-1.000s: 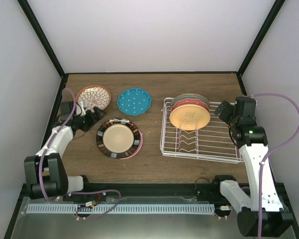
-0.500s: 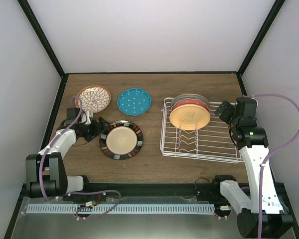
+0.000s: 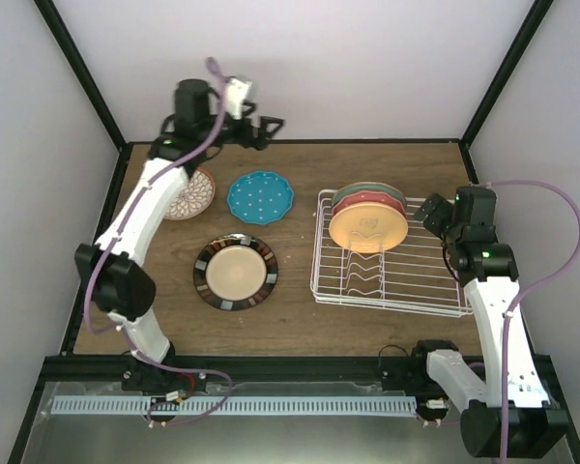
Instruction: Unload the plates from the dish rack
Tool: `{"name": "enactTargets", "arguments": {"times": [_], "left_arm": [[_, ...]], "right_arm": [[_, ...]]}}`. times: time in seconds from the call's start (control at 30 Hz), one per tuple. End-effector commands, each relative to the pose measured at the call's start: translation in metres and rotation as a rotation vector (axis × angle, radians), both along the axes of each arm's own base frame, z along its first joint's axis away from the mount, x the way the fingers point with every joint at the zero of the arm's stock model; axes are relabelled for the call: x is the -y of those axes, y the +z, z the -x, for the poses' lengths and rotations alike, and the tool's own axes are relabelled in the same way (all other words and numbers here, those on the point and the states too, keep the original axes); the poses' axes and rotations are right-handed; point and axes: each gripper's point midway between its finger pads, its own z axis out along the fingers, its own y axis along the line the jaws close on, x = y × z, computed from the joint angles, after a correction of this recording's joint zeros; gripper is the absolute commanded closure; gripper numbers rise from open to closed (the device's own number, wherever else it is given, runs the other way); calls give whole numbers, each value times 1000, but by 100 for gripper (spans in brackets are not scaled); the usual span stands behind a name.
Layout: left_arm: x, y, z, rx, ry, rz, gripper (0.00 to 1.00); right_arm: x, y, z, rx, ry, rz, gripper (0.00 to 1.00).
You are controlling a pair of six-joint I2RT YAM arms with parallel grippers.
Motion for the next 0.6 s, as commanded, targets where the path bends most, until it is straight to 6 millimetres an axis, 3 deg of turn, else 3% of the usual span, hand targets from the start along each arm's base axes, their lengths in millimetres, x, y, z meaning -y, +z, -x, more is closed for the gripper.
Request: {"name": "enactTargets", "arguments": {"times": [0.0,0.07,0.2,0.37,0.57], "left_arm": [[110,-22,34,127,-313,-197,3],[148,-28,57,198,-413,-249,8],[207,-44,107,334,-562,-344,25],[245,-75,144,462,-642,-458,41],[272,-102,150,535,-650,-548,52]], "right_arm": [[4,18,3,53,-20,2,0],[6,22,8,58,-32,12,0],[11,25,20,62,-55,28,0],[15,28,28,61,-70,50,0],[15,29,26,67,-70,55,0]]}}
